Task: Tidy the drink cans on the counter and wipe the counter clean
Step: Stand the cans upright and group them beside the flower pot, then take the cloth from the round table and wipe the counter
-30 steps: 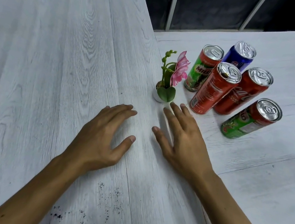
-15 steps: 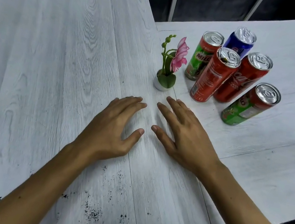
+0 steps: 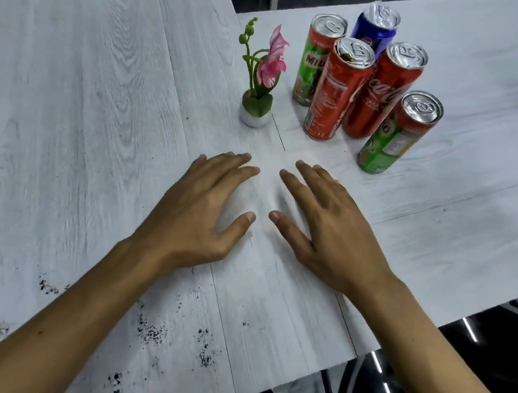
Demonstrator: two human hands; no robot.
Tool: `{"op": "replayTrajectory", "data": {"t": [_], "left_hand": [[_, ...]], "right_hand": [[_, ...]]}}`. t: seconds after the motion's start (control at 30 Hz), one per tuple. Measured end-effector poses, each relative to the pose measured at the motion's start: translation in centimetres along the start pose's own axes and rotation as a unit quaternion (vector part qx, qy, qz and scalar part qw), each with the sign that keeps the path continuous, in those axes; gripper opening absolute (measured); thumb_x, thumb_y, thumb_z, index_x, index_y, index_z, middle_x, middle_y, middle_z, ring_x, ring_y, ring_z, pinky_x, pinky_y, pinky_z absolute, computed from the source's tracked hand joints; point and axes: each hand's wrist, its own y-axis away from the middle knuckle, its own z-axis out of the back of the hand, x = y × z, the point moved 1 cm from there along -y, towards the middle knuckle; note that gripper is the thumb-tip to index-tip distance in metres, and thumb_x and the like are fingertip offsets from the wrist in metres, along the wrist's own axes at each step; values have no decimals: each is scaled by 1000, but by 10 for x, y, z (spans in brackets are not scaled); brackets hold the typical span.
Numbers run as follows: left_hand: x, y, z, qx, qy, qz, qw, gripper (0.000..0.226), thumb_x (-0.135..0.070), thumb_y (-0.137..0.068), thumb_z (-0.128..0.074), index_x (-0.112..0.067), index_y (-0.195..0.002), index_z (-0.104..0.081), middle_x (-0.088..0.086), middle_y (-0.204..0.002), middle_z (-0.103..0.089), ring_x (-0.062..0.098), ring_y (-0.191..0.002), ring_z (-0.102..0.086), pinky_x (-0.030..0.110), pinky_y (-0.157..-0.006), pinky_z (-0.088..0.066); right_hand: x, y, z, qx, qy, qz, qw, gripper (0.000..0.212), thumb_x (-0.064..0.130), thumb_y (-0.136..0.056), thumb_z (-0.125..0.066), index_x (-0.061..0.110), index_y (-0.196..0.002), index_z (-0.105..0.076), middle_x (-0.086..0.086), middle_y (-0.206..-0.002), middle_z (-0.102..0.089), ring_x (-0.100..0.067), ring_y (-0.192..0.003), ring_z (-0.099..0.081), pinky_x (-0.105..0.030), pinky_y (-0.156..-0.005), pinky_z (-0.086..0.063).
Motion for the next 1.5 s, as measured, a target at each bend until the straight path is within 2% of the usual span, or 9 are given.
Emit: {"op": "replayTrajectory", "data": {"t": [0.13,0.4,0.57,0.9,1.0,1.13,1.27,1.4,1.5], "left_hand": [[-19,0,-8,7,12,-28,1000,67,-51,-95,-57,-29,-156,-38,-8,-167,-30,11,-156,-21,33,-127,-10],[-57,10,-25,33,44,-97,994,63,-45,-95,-57,-22,-152,-44,-3,-163,-38,15,-153,-29,44,-126,-22],[-77,28,-38,48,40,-149,987,61,-41,-96,-62,-18,-151,-46,0,-161,-41,17,-150,-33,37,-124,-27],[-134,64,-66,87,31,-267,959,60,-38,-95,-63,-14,-148,-49,5,-161,-40,25,-150,-35,46,-120,-32],[-161,75,-79,92,47,-307,946,59,-38,-94,-63,-13,-147,-51,7,-159,-44,25,-147,-38,45,-120,-33],[-198,91,-101,117,49,-351,928,56,-37,-94,-62,-15,-145,-53,7,-155,-46,25,-143,-41,54,-118,-31],[-231,99,-125,115,17,-391,913,53,-41,-95,-59,-21,-144,-56,10,-152,-50,28,-138,-47,50,-116,-33],[-259,108,-157,169,20,-365,915,54,-40,-96,-57,-26,-148,-53,13,-153,-49,31,-138,-47,45,-116,-34],[-275,114,-187,231,12,-331,915,56,-43,-99,-53,-34,-153,-43,9,-154,-47,28,-141,-43,48,-116,-36]], "right_hand": [[-7,26,2,-5,8,-29,1000,67,57,-106,-41,22,-162,-31,-7,-170,-26,-27,-157,-22,-47,-126,-24],[-16,86,-2,-35,10,-112,993,68,56,-104,-42,19,-160,-36,-10,-167,-30,-31,-155,-27,-50,-123,-28],[-14,129,-14,-72,4,-153,986,66,54,-104,-47,16,-158,-40,-13,-165,-35,-34,-153,-30,-53,-121,-31],[-1,237,-31,-118,23,-259,958,67,57,-105,-44,14,-157,-40,-16,-162,-38,-36,-152,-32,-54,-121,-30],[0,277,-32,-132,15,-307,942,66,55,-105,-46,15,-157,-40,-14,-163,-37,-34,-153,-30,-54,-122,-29],[0,325,-31,-169,-8,-361,917,67,52,-103,-50,14,-157,-41,-14,-163,-37,-33,-152,-31,-46,-124,-27],[-9,371,-36,-190,-30,-423,885,66,54,-104,-49,20,-159,-37,-11,-164,-36,-27,-150,-33,-38,-120,-29],[-23,414,-48,-218,-57,-483,846,64,56,-103,-48,25,-159,-35,-9,-162,-38,-26,-147,-35,-30,-114,-26],[-34,445,-64,-225,-78,-535,810,63,55,-103,-49,29,-158,-34,-10,-159,-43,-28,-143,-41,-38,-112,-36]]}}
